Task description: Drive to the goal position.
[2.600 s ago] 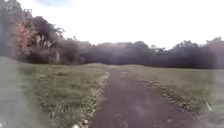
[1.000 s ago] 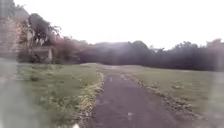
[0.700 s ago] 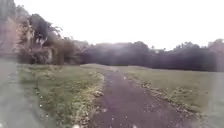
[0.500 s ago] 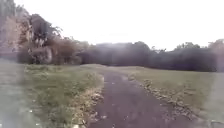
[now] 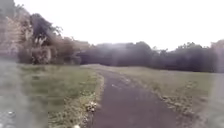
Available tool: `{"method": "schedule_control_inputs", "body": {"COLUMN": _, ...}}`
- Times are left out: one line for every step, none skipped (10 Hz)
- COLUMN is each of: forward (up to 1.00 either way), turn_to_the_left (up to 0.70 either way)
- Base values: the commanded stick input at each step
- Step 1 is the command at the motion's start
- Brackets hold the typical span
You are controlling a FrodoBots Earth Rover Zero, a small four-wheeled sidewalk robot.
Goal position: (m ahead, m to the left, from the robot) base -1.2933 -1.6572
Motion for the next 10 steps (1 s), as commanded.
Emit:
{"method": "schedule_control_inputs", "body": {"forward": 0.85, "turn_to_the_left": -0.18}}
{"method": "schedule_control_inputs", "body": {"forward": 0.85, "turn_to_the_left": -0.34}}
{"method": "schedule_control_inputs", "body": {"forward": 0.85, "turn_to_the_left": -0.34}}
{"method": "schedule_control_inputs", "body": {"forward": 0.85, "turn_to_the_left": -0.34}}
{"method": "schedule_control_inputs", "body": {"forward": 0.85, "turn_to_the_left": -0.05}}
{"method": "schedule_control_inputs", "body": {"forward": 0.85, "turn_to_the_left": -0.02}}
{"method": "schedule_control_inputs", "body": {"forward": 0.85, "turn_to_the_left": 0.0}}
{"method": "schedule_control_inputs", "body": {"forward": 0.85, "turn_to_the_left": 0.0}}
{"method": "schedule_control_inputs", "body": {"forward": 0.85, "turn_to_the_left": 0.0}}
{"method": "schedule_control_inputs", "body": {"forward": 0.85, "turn_to_the_left": 0.0}}
